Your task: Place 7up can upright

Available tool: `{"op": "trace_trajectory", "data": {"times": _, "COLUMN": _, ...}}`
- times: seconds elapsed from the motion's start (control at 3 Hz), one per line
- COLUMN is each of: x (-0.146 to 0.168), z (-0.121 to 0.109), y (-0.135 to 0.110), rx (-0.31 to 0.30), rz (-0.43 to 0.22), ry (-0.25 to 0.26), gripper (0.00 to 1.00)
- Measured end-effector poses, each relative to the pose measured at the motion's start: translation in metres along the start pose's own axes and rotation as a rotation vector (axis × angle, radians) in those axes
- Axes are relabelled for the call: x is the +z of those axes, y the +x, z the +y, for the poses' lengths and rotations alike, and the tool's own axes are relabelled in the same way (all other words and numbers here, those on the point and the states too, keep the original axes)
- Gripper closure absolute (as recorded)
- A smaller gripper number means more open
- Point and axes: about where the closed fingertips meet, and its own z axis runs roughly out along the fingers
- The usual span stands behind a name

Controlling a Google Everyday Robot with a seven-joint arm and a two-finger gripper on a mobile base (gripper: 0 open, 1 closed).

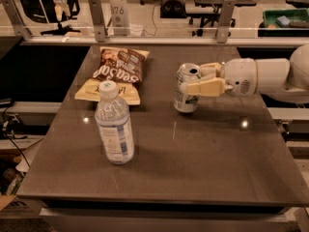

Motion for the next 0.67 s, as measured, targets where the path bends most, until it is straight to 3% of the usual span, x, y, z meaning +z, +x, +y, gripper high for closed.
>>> {"op": "trace_trajectory", "data": {"times": 0.67, "x": 0.0018, "z": 0.0033, "y": 0.005, "rx": -0.004, "rz": -0.005, "ry": 0.0, "gripper": 0.15}}
